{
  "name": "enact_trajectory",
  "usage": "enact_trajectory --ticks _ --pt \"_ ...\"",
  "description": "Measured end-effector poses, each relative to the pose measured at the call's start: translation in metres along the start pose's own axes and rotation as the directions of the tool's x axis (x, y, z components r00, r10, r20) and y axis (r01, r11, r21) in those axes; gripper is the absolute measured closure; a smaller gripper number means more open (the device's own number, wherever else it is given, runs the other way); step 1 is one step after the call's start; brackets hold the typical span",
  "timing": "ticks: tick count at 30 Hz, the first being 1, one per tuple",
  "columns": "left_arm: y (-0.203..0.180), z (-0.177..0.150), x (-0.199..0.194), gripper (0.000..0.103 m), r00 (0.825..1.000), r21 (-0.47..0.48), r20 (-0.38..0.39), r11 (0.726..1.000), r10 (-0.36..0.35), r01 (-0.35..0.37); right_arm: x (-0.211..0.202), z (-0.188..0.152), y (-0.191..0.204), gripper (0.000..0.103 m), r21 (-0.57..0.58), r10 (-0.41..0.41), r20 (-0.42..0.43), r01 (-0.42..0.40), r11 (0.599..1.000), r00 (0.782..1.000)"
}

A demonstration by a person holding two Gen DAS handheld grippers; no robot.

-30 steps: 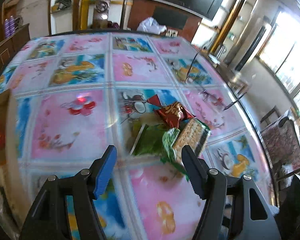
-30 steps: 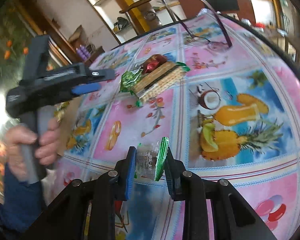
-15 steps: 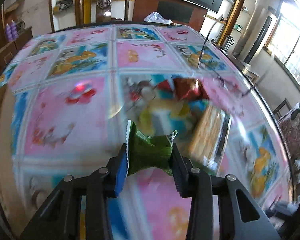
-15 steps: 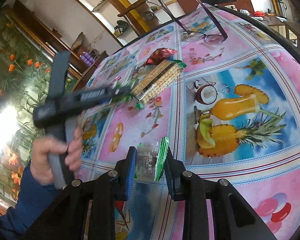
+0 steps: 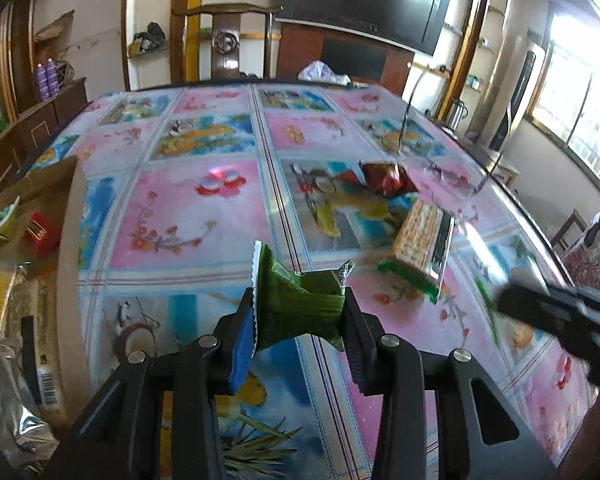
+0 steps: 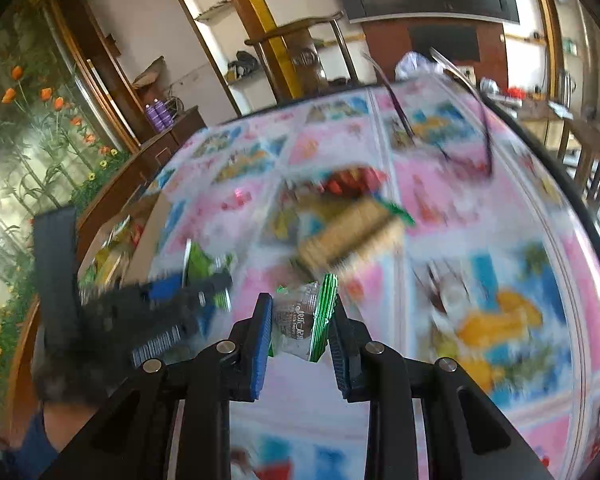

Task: Organize snacks
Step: 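Grasp the green bag with the left gripper and lift it off the table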

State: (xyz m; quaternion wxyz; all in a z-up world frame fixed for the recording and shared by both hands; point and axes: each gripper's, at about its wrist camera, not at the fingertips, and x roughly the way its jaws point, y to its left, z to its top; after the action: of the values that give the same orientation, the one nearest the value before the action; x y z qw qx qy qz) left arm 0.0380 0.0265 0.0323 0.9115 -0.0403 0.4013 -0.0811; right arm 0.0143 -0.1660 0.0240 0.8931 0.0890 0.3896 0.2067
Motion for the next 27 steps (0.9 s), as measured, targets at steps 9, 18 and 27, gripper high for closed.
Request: enact_trajectory --ticks 9,18,27 --pt "0.023 0.011 -0.014 0.065 0.996 -0.056 0.067 0.997 0.052 -0.049 0.047 0.036 0.027 0.074 -0.011 -0.062 0.051 0.063 0.998 0.997" --pt "0.028 0.013 -0.016 0.065 0.994 -0.054 0.083 0.996 0.078 -0.074 0.063 0.028 0.006 0.074 0.042 -0.046 0.0 0.046 0.998 0.999" --pt "0.027 0.014 -0.02 0.065 0.991 -0.056 0.101 0.995 0.091 -0.086 0.058 0.026 0.012 0.074 0.015 -0.052 0.039 0.052 0.999 0.998"
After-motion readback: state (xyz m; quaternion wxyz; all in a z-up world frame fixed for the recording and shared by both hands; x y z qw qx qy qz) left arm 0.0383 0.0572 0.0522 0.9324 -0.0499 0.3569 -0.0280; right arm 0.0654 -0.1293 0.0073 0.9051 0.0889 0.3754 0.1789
